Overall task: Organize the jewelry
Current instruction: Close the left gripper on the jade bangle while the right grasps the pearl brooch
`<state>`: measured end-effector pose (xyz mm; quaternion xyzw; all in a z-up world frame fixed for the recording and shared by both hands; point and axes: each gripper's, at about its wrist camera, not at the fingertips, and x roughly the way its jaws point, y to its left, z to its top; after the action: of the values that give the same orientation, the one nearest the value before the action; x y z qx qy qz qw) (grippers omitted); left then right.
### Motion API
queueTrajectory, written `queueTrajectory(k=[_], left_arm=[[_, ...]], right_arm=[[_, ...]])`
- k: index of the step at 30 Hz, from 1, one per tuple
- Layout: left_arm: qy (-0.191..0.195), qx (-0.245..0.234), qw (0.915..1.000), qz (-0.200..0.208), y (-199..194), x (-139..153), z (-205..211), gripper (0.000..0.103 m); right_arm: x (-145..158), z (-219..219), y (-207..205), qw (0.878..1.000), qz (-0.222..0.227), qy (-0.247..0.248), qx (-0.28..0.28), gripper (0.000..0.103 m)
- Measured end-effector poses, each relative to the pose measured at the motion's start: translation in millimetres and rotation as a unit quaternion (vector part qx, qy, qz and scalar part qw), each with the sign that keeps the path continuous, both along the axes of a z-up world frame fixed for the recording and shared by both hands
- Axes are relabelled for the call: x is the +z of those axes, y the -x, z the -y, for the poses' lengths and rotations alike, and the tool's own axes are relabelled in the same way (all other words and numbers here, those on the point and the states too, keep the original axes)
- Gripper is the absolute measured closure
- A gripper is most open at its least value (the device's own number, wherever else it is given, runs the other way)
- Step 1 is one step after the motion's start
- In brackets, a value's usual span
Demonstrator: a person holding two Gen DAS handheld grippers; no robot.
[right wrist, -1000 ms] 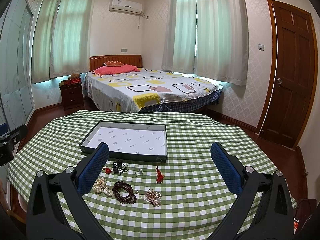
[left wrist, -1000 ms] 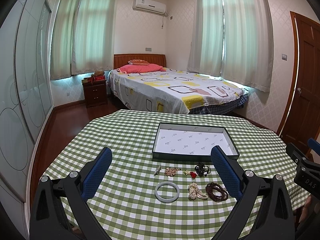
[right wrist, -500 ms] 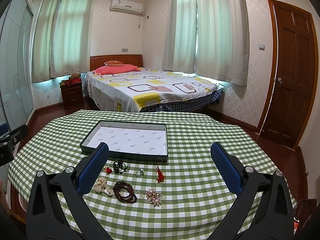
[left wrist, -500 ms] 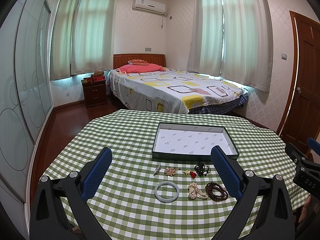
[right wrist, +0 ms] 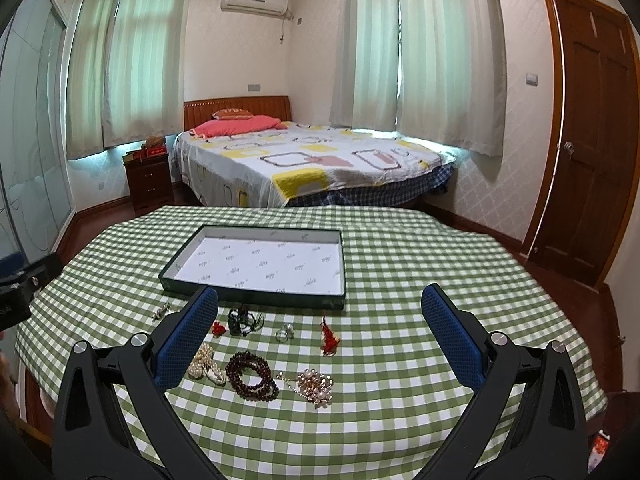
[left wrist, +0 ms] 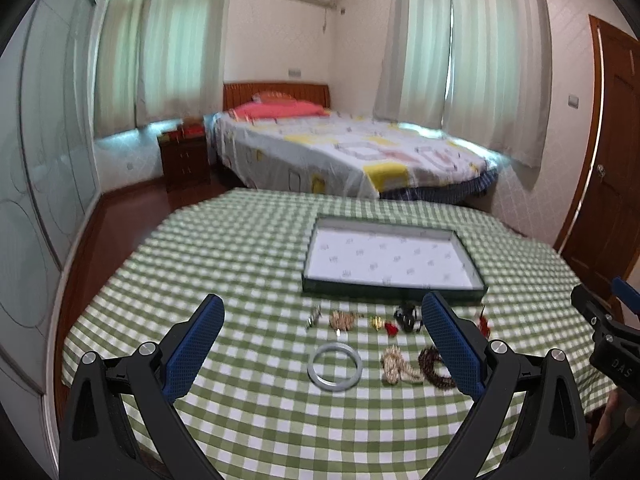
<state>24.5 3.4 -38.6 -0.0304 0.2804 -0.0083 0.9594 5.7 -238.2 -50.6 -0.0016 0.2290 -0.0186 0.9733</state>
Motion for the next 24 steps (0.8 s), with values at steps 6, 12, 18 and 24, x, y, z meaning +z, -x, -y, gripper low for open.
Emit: queueTrajectory(k=[6, 12, 18, 24], left_arm=[[0.002, -0.006, 0.9981, -0.061, -26.0, -46.2, -0.7, 0.007], [0.024, -0.014, 0.9920, -0.123, -51.0, -87.5, -0.5, 0.007], [0.021, -0.021, 0.9865, -0.161, -77.3, -116.3, 6.1, 0.007], [0.002, -0.027, 0.9812, -0.191, -97.3, -141.6, 14.9, 0.007]], right_arm=[[-47.1, 6.0, -26.2, 0.999, -0.046, -0.006, 0.004, 0.004], [-90.6, 13.8, -50.2, 0.995, -0.093, -0.022, 0.003, 0.004], [-117.5, 21.7, -66.9, 0.991, -0.126, -0.035, 0.000, 0.004], [-131.3, 23.5, -76.9, 0.988, -0.150, -0.040, 0.002, 0.004]])
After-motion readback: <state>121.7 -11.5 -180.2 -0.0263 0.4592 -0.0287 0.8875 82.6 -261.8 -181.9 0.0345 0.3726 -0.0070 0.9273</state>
